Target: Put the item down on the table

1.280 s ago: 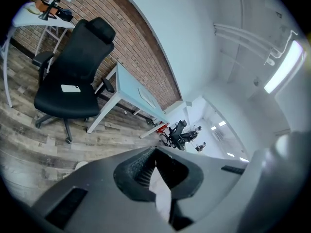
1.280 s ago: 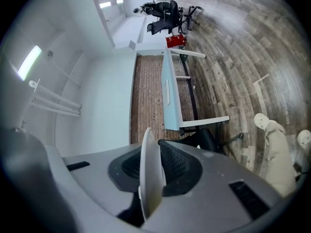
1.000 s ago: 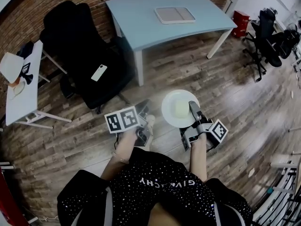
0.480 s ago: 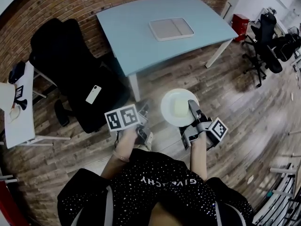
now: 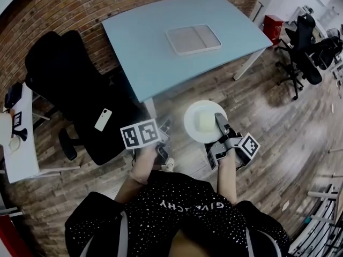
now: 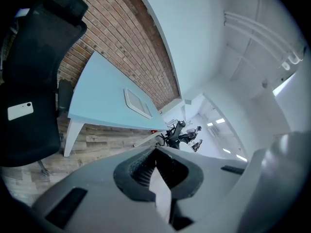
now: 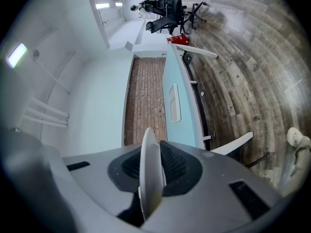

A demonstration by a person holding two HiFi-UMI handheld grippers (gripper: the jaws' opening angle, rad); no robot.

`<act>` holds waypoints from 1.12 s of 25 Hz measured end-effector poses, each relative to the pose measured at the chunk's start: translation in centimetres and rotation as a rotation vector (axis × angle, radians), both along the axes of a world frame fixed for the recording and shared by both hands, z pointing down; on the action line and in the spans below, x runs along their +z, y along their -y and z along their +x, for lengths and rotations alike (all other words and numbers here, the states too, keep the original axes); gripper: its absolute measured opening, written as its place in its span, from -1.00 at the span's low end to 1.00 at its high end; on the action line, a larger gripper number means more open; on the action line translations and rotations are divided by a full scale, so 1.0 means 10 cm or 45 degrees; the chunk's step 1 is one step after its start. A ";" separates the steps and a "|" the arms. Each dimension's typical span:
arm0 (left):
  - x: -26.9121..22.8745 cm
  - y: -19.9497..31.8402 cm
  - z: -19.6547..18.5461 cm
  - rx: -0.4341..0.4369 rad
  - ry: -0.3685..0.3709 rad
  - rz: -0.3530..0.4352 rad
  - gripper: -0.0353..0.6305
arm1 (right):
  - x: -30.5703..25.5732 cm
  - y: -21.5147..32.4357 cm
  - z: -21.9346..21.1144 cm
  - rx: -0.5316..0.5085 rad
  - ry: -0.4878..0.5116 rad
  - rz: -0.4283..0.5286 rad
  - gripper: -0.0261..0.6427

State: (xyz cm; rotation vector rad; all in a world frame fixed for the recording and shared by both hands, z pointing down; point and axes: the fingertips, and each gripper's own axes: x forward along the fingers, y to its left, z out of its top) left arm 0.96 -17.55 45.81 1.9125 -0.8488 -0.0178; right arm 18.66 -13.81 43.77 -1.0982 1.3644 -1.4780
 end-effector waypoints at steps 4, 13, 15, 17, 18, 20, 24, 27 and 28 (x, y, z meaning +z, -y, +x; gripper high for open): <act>0.03 0.08 0.01 0.026 -0.008 0.000 -0.86 | 0.01 0.11 -0.06 -0.006 -0.002 0.020 -0.79; 0.18 0.04 0.06 0.063 -0.030 -0.055 -0.86 | 0.11 0.05 -0.02 0.026 -0.007 -0.029 -0.79; 0.21 0.07 0.08 0.063 -0.036 -0.064 -0.86 | 0.14 0.09 0.02 0.034 -0.017 -0.043 -0.79; 0.25 0.13 0.09 0.058 -0.045 -0.073 -0.86 | 0.18 0.16 0.05 0.027 -0.026 -0.049 -0.79; 0.27 0.16 0.10 0.051 -0.049 -0.077 -0.86 | 0.20 0.19 0.05 0.018 -0.028 -0.047 -0.79; 0.32 0.22 0.13 0.036 -0.056 -0.076 -0.86 | 0.24 0.25 0.06 -0.003 -0.025 -0.040 -0.79; 0.33 0.59 0.29 0.020 -0.056 -0.067 -0.86 | 0.26 0.70 0.22 -0.024 -0.033 -0.043 -0.79; 0.29 1.02 0.41 0.002 -0.060 -0.063 -0.86 | 0.20 1.18 0.35 -0.048 -0.054 -0.025 -0.79; 0.28 1.16 0.43 -0.010 -0.063 -0.061 -0.86 | 0.17 1.34 0.37 -0.061 -0.055 -0.019 -0.79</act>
